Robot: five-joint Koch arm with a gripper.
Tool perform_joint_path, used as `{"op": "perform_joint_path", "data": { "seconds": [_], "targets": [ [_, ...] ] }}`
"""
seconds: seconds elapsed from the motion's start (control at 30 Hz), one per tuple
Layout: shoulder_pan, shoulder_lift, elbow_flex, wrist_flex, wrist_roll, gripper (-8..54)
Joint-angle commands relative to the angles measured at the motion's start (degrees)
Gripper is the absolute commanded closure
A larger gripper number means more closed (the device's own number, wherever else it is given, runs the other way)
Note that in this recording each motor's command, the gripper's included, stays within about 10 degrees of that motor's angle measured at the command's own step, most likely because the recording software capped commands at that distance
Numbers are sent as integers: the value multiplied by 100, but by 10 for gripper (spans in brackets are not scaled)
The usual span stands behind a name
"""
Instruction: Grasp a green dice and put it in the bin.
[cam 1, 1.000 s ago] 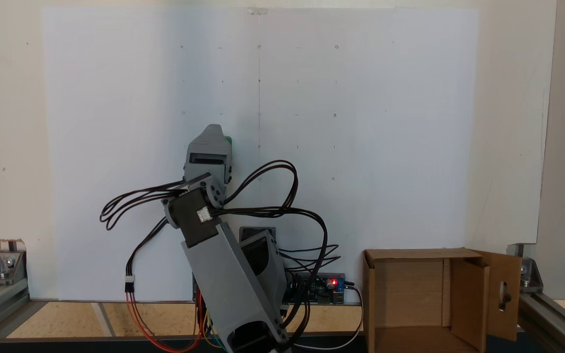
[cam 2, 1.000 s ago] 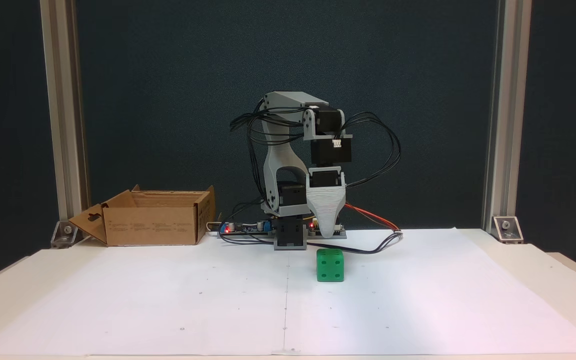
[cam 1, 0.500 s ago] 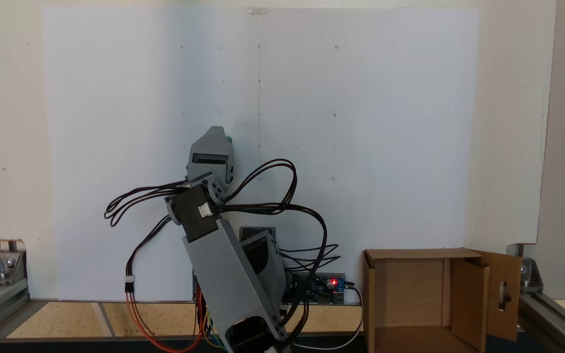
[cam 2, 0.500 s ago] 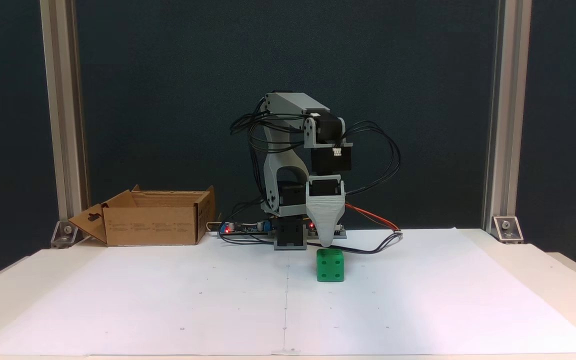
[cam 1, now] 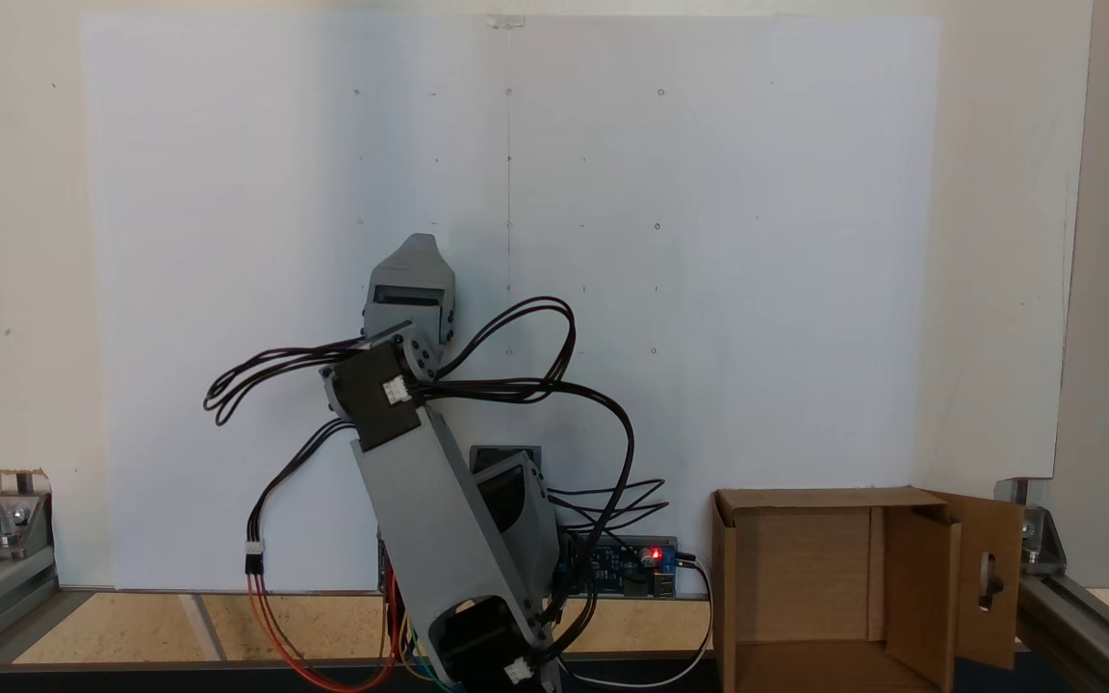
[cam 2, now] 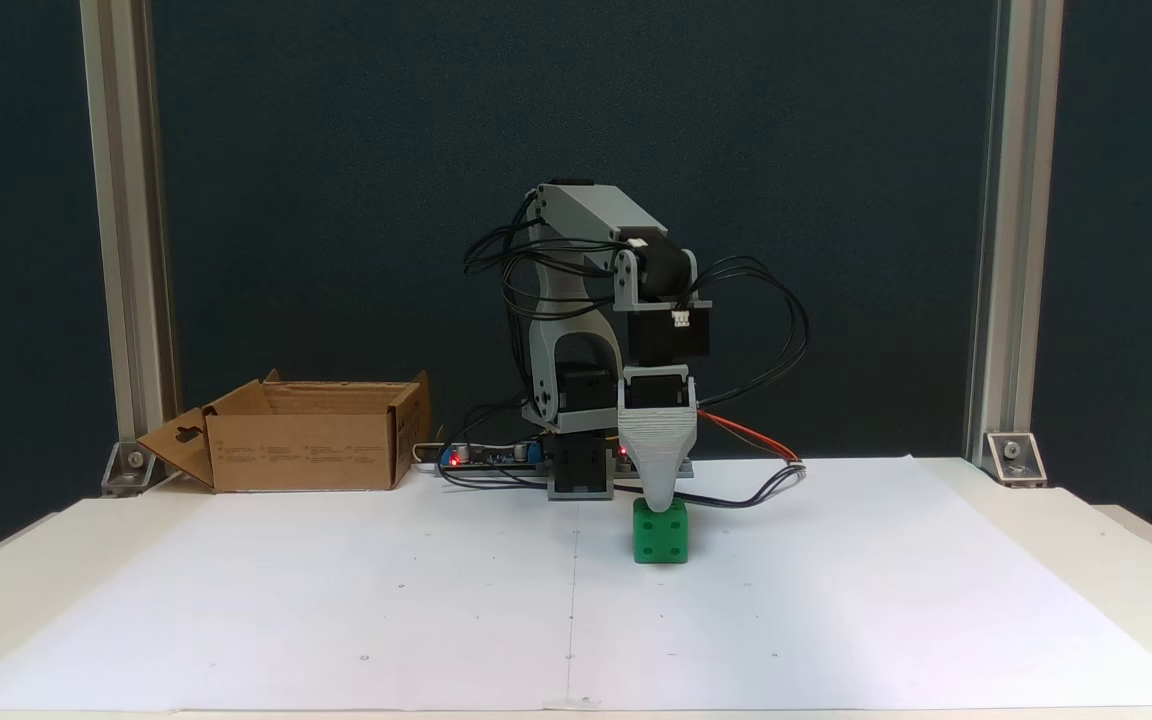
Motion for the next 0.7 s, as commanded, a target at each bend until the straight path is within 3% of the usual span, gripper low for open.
{"op": "perform_joint_path", "data": {
  "seconds": [0.0, 0.67],
  "targets": [
    [-9, 0, -123, -70, 343, 22],
    [-44, -475, -88, -79, 343, 25]
  ]
}}
